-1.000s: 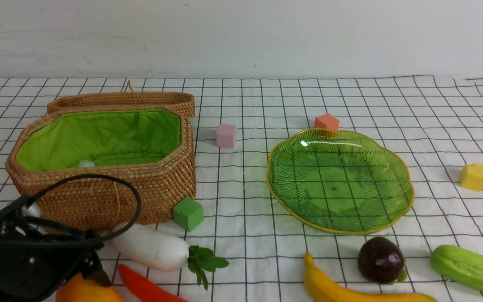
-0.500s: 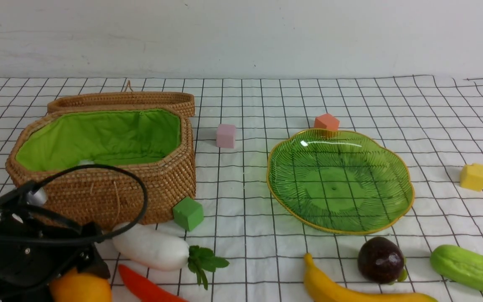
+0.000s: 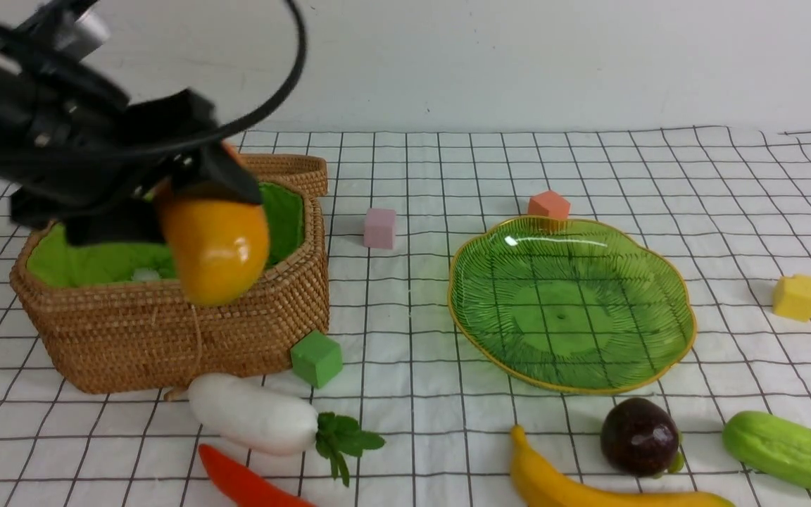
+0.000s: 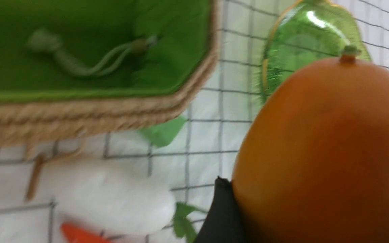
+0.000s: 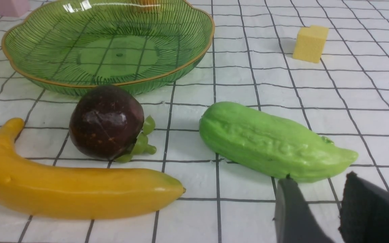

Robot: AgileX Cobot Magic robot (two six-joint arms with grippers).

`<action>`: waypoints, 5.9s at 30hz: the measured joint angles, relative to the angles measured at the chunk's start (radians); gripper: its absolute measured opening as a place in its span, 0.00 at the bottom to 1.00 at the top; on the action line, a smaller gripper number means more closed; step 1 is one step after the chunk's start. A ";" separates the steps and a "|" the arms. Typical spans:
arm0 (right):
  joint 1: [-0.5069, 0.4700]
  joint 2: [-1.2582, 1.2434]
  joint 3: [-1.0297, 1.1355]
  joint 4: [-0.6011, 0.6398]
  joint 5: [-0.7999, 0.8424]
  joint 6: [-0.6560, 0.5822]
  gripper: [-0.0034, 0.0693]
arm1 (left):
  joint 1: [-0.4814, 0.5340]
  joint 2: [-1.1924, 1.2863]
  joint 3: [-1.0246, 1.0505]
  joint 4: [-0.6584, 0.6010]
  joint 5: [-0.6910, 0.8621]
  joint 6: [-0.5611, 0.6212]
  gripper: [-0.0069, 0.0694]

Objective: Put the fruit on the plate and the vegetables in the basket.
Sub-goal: Grab the mango with your left arm and place it on the right plate, then use the left arm to grab a carrot and put it into the left basket, then take a daikon with your left arm and place it on the basket on the left.

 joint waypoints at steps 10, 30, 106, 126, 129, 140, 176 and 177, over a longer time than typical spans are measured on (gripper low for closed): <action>0.000 0.000 0.000 -0.001 0.000 0.000 0.38 | -0.307 0.573 -0.631 0.127 -0.012 -0.064 0.84; 0.000 0.000 0.000 -0.001 0.000 0.000 0.38 | -0.451 0.932 -0.988 0.404 0.108 -0.265 0.94; 0.000 0.000 0.000 -0.001 0.000 0.000 0.38 | 0.061 -0.012 0.180 0.435 -0.350 -1.091 0.55; 0.000 0.000 0.000 0.000 0.000 0.000 0.38 | 0.043 0.197 -0.130 0.302 -0.101 -0.338 0.87; 0.000 0.000 0.000 0.000 0.000 0.000 0.38 | -0.041 0.156 -0.133 0.291 0.062 0.136 0.79; 0.000 0.000 0.000 0.000 0.000 0.000 0.38 | -0.331 0.292 -0.101 0.350 0.177 0.788 0.65; 0.000 -0.001 0.000 0.000 0.000 0.000 0.38 | -0.365 0.547 -0.100 0.461 0.168 0.747 0.58; 0.000 -0.001 0.000 0.000 0.000 0.000 0.38 | -0.365 0.547 -0.100 0.461 0.169 0.747 0.58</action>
